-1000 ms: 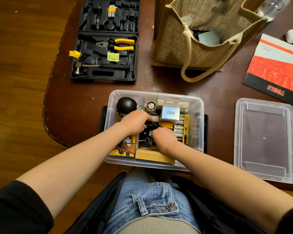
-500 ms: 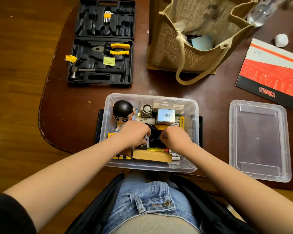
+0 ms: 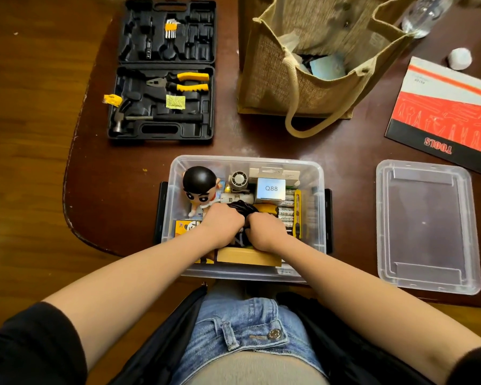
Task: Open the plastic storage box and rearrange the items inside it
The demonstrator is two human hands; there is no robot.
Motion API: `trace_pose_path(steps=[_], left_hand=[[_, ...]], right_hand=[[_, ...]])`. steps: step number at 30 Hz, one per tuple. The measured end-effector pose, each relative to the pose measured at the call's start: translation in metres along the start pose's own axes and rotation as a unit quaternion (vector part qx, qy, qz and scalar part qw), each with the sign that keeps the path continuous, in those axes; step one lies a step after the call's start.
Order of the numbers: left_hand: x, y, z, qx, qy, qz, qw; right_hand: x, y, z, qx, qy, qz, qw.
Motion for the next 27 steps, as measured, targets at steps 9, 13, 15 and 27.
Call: trace_pose_path(steps=[9, 13, 15, 27], left_hand=[[-0.001, -0.002, 0.003, 0.023, 0.011, 0.006, 1.000], [-0.002, -0.004, 0.007, -0.006, -0.020, -0.004, 1.000], [-0.002, -0.006, 0.011, -0.016, -0.024, -0.004, 1.000], [-0.012, -0.009, 0.007, 0.005, 0.055, 0.039, 0.998]], right_hand=[[0.013, 0.012, 0.014, 0.025, -0.026, -0.008, 0.999], [0.038, 0.031, 0.033, 0.001, 0.009, -0.003, 1.000], [0.042, 0.041, 0.040, -0.001, 0.006, -0.043, 0.999], [0.003, 0.041, 0.038, 0.010, 0.033, -0.123, 0.992]])
Point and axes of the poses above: each hand's wrist, its own y-axis away from the middle knuckle, its own x-axis out of the back of the hand, z = x × y, the point moved 3 cm from there along -y, towards the middle knuckle, and after that the axes turned 14 degrees about x, right-handed, at the moved point
